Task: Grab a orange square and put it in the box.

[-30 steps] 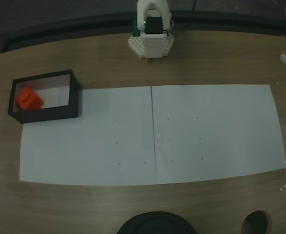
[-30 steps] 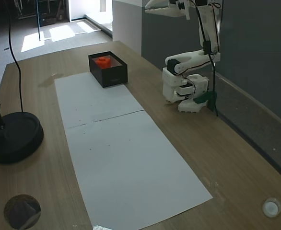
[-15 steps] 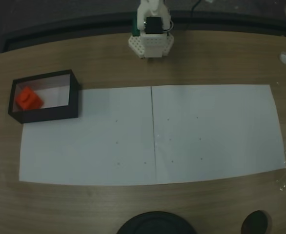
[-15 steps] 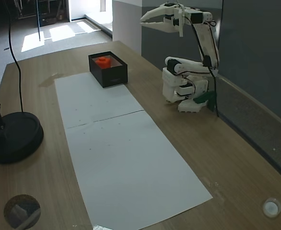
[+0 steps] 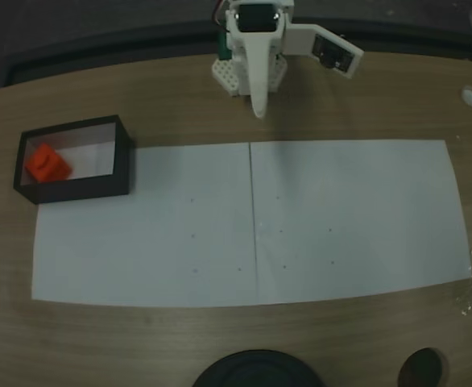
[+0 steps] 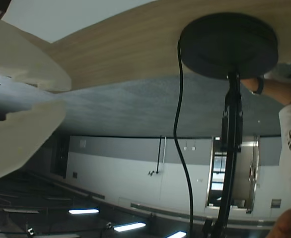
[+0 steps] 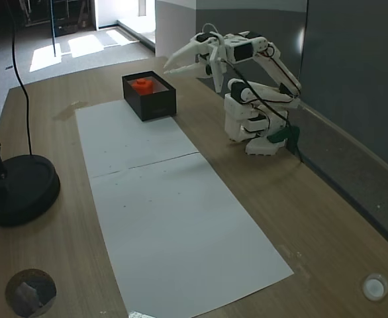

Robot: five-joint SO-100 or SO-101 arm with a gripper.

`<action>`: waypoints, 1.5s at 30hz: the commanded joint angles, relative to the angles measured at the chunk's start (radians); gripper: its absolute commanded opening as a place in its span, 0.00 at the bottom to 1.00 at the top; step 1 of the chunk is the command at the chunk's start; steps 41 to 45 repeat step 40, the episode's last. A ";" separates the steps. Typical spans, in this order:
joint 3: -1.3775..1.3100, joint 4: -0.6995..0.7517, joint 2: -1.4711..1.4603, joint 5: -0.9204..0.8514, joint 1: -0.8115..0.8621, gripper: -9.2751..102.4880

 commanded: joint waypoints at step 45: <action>0.264 0.365 0.021 0.003 -0.025 0.08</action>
